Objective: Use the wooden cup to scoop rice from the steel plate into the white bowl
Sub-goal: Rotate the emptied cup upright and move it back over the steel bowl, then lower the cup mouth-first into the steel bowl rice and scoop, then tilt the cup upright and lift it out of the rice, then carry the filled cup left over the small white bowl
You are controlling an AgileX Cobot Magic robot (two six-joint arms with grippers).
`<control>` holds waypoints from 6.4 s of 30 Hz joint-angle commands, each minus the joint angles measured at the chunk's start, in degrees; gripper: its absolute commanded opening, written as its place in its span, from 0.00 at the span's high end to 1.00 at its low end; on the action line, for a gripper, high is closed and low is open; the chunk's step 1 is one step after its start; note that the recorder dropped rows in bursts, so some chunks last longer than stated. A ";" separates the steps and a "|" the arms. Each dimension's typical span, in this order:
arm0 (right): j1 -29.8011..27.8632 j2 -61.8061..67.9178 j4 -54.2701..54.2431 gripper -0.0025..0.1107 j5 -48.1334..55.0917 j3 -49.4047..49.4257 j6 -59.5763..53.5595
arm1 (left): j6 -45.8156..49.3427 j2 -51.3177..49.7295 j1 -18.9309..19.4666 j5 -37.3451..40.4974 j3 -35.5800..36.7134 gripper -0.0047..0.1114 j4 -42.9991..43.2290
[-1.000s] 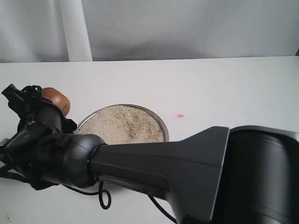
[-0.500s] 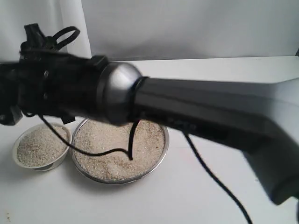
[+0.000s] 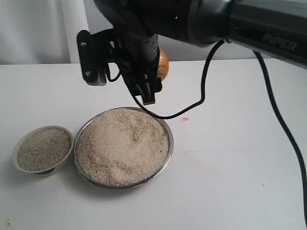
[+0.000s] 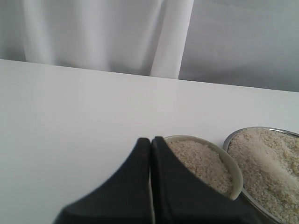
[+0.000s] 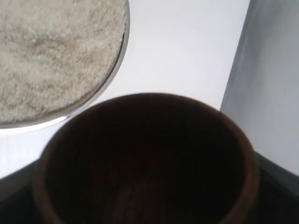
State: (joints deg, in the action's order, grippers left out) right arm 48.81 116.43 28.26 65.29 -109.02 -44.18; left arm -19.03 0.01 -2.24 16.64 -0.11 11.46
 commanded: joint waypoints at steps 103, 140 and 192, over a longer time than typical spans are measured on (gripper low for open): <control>3.19 12.20 -12.32 0.98 -26.54 15.17 3.79 | -0.25 -0.01 -0.09 -0.32 0.11 0.96 -0.05; -4.73 11.73 -40.94 0.98 -42.32 21.15 -6.30 | -0.25 -0.01 -0.09 -0.32 0.11 0.96 -0.05; 5.17 16.12 -17.73 0.98 -47.11 2.21 -3.20 | -0.25 -0.01 -0.09 -0.32 0.11 0.96 -0.05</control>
State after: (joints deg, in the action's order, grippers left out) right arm 53.58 133.13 6.18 18.68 -105.79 -49.12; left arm -19.03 0.01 -2.24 16.64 -0.11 11.46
